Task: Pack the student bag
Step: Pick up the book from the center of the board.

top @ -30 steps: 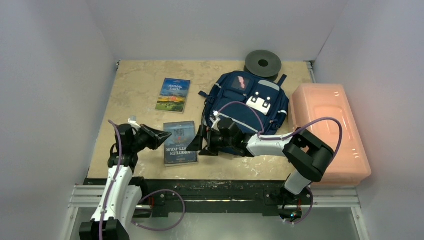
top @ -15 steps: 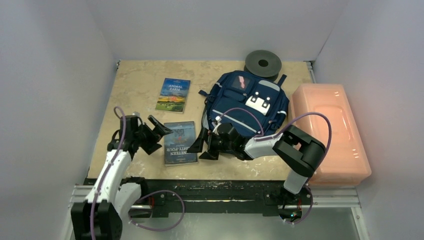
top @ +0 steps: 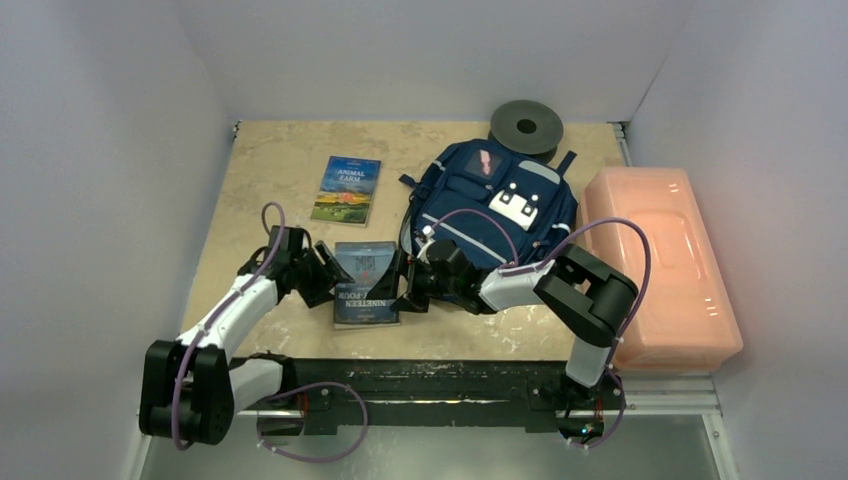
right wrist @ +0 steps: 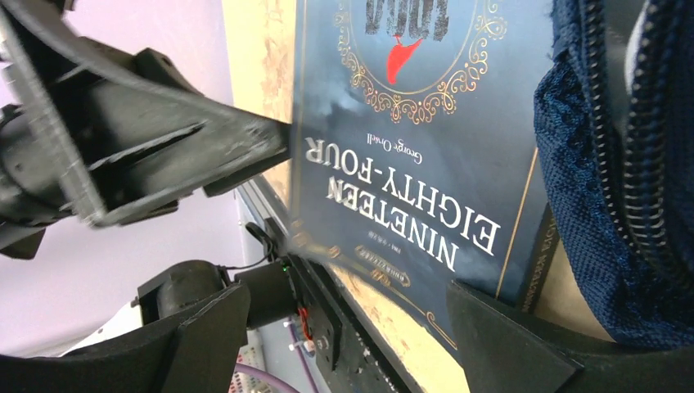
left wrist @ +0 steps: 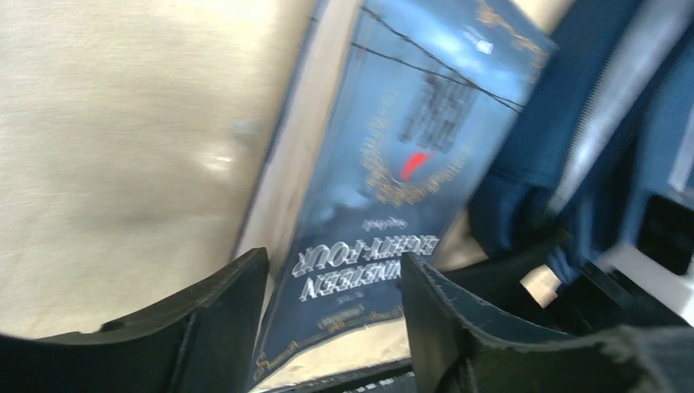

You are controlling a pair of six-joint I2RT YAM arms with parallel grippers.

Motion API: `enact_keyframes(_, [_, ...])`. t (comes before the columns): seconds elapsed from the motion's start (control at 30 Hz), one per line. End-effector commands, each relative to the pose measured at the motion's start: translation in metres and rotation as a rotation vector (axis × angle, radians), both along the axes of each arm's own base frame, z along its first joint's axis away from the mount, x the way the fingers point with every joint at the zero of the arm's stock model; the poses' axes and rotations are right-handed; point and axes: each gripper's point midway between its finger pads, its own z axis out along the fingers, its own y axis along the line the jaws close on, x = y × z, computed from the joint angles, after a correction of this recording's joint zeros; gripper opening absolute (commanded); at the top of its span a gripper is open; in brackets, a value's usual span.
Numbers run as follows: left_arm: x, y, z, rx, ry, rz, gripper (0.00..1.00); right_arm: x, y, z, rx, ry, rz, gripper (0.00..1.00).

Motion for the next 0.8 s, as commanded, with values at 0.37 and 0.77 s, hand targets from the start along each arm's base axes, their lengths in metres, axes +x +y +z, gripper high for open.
enact_keyframes(0.37, [0.017, -0.059, 0.034, -0.213, -0.151, -0.208, 0.59, -0.002, -0.002, -0.003, 0.014, -0.031, 0.009, 0.93])
enact_keyframes(0.77, [0.008, -0.052, 0.042, -0.095, -0.156, -0.27, 0.0, -0.004, -0.029, 0.012, -0.064, -0.09, 0.022, 0.98])
